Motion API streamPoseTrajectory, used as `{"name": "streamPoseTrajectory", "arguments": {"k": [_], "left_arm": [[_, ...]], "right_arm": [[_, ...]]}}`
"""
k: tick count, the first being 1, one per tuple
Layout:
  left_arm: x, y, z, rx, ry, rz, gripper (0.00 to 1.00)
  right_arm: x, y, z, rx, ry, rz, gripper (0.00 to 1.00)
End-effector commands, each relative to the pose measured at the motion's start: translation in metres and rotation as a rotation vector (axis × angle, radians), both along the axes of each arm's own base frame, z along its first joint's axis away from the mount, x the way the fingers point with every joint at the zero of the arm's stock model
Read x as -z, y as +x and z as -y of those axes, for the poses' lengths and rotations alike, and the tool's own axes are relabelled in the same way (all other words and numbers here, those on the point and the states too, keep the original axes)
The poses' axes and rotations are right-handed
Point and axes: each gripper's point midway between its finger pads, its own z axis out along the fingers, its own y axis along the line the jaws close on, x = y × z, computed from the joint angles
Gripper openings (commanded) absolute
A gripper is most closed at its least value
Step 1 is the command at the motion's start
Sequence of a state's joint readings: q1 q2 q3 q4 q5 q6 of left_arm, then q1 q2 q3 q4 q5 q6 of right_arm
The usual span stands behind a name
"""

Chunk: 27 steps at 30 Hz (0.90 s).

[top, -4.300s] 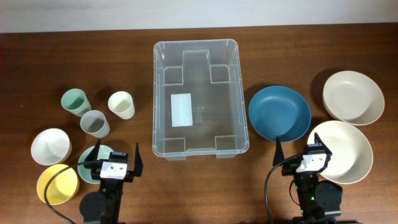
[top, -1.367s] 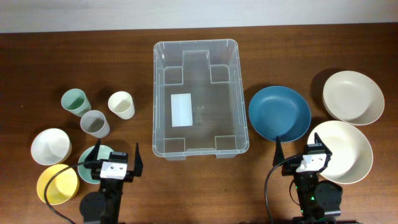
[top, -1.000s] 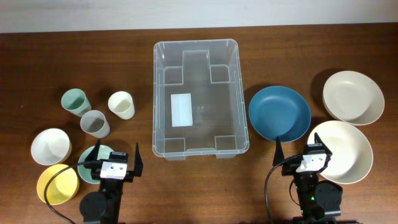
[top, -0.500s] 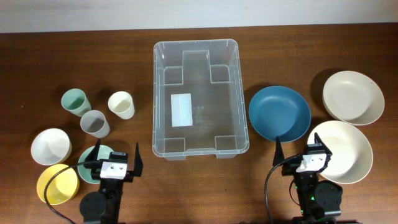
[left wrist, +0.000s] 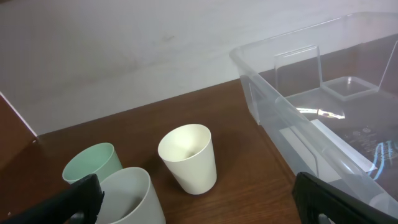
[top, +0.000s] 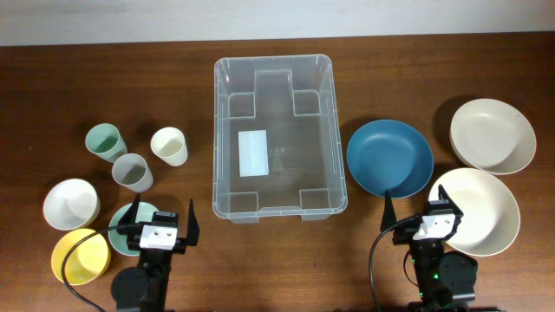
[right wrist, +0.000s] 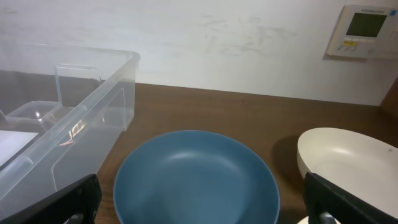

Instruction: Pack container

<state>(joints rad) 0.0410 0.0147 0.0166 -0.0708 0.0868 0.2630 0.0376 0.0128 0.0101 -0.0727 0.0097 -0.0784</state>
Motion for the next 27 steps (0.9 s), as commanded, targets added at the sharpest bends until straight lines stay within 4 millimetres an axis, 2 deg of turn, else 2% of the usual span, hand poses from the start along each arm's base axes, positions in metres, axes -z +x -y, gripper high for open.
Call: {"name": "streamPoseTrajectory", "arguments": {"k": [1,10,13,23,27], "left_arm": [[0.002,0.000,0.001,0.004,0.012,0.002,0.99],[0.002,0.000,0.001,0.003,0.012,0.001,0.99],[0.003,0.000,-0.006,-0.037,0.022,-0.003,0.99],[0.004,0.000,-0.010,-0.059,0.027,-0.007,0.99],[0.000,0.000,-0.018,-0.106,0.034,0.009,0.99]], "right_arm": [[0.003,0.000,0.002,0.008,0.004,-0.005,0.99],[0.003,0.000,0.002,0.009,0.004,-0.006,0.99],[0.003,0.000,0.002,0.008,0.006,-0.006,0.99],[0.003,0.000,0.002,0.008,0.010,-0.009,0.99],[0.003,-0.003,0.005,0.036,0.109,-0.052,0.99]]}}
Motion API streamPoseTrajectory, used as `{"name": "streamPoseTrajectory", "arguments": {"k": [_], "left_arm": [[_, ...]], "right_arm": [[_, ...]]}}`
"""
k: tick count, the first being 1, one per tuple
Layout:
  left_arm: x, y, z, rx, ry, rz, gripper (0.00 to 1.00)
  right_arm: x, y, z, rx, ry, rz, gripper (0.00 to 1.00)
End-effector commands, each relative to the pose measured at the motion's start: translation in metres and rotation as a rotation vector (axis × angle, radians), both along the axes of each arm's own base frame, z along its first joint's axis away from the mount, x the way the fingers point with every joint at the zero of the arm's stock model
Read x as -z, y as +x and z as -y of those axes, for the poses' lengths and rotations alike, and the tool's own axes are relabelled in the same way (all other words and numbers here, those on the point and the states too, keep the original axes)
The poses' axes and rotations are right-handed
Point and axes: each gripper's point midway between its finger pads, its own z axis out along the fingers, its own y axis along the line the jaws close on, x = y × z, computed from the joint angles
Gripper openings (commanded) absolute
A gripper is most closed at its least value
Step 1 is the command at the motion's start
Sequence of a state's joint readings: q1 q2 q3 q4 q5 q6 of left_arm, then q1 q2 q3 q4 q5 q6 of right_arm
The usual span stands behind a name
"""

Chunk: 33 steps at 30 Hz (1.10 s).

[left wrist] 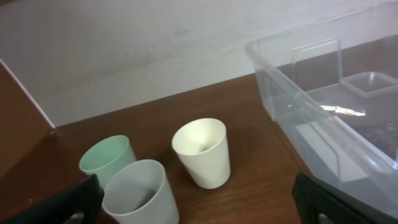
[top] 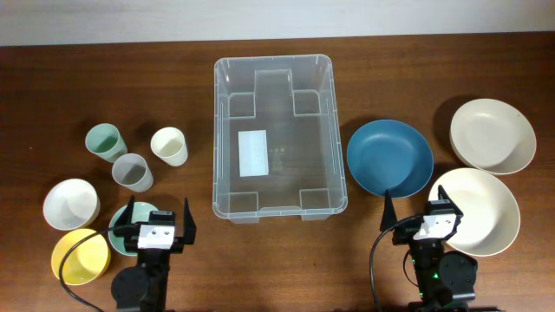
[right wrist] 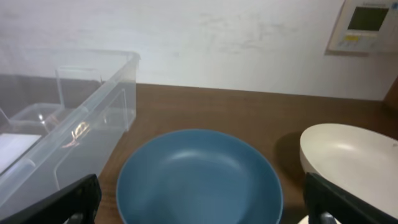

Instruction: Pack container

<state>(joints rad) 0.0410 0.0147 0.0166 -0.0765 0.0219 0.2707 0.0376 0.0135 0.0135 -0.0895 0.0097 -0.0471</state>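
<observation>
The clear plastic container (top: 322, 113) stands empty in the table's middle. To its left are a green cup (top: 106, 141), a grey cup (top: 133, 172) and a cream cup (top: 169, 146). To its right lie a blue plate (top: 389, 158) and two cream plates (top: 492, 134) (top: 475, 211). My left gripper (top: 159, 213) is open near the front edge, facing the cream cup (left wrist: 202, 152) and grey cup (left wrist: 138, 193). The right gripper (top: 417, 215) is open, with the blue plate (right wrist: 199, 177) just ahead of it. Neither holds anything.
A white bowl (top: 71, 204), a yellow bowl (top: 80, 256) and a green bowl (top: 120, 221) sit at the front left, the green one partly under my left gripper. A wall thermostat (right wrist: 364, 25) shows behind the right side.
My left gripper has shifted slightly left, so the three cups sit further right and fuller in its wrist view. The right gripper has barely moved. Nothing was picked up.
</observation>
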Motion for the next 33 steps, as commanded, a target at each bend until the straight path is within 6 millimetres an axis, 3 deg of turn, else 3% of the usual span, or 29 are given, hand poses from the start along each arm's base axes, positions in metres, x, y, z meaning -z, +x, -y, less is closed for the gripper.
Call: {"name": "streamPoseTrajectory", "arguments": {"k": [1,5,13,23,30,33], "left_arm": [[-0.007,0.000,-0.008,-0.043,0.023,0.036,0.99],[-0.026,0.000,-0.005,-0.031,0.023,0.114,0.99],[-0.035,-0.003,-0.002,-0.016,-0.008,0.097,0.99],[-0.057,-0.018,-0.002,-0.038,-0.167,-0.099,1.00],[-0.074,-0.005,-0.002,-0.080,-0.279,-0.311,1.00],[-0.077,0.006,0.000,-0.096,-0.318,-0.448,1.00]], "right_arm": [[0.001,-0.004,0.006,0.044,0.104,-0.061,0.99],[-0.002,-0.009,0.006,0.055,0.123,-0.146,0.99],[-0.044,0.001,0.006,0.061,0.118,-0.231,0.99],[-0.078,0.036,0.007,0.082,0.104,-0.480,0.99],[-0.093,0.049,0.026,0.158,0.119,-0.749,0.99],[-0.104,0.062,0.029,0.152,0.077,-0.787,0.99]]}}
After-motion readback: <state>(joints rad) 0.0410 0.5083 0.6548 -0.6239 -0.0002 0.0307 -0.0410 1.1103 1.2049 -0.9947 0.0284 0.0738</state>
